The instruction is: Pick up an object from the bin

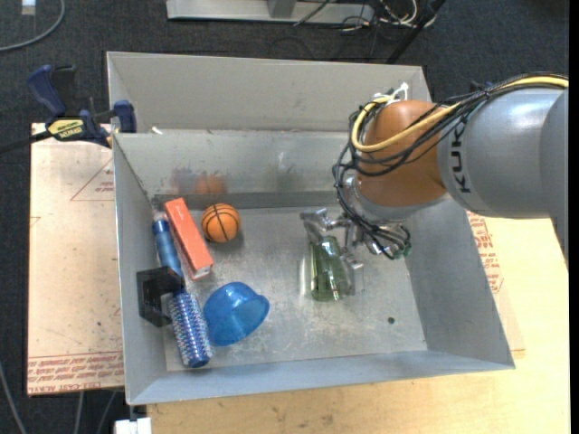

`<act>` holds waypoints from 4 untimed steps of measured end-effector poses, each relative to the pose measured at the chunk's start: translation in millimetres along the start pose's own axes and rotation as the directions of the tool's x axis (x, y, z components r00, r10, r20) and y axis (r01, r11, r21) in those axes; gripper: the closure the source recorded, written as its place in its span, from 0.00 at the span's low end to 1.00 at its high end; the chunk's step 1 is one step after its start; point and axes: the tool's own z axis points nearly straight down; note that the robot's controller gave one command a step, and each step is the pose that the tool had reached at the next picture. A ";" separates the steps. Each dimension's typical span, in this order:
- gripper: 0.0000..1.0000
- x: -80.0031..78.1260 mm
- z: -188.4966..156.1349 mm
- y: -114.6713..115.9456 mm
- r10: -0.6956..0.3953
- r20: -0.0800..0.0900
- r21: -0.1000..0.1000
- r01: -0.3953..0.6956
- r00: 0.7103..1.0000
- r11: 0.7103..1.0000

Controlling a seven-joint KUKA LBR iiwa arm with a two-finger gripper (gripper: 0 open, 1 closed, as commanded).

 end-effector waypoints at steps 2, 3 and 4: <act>1.00 1.5 0.4 2.2 0.092 0.006 0.004 -0.092 0.996 0.996; 1.00 1.7 -3.0 2.7 0.092 0.006 0.004 -0.092 0.996 0.996; 1.00 0.5 -14.0 3.4 0.092 0.009 0.003 -0.092 0.996 0.996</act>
Offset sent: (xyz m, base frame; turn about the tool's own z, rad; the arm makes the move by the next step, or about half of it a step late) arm 0.0000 0.0000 0.0000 0.0000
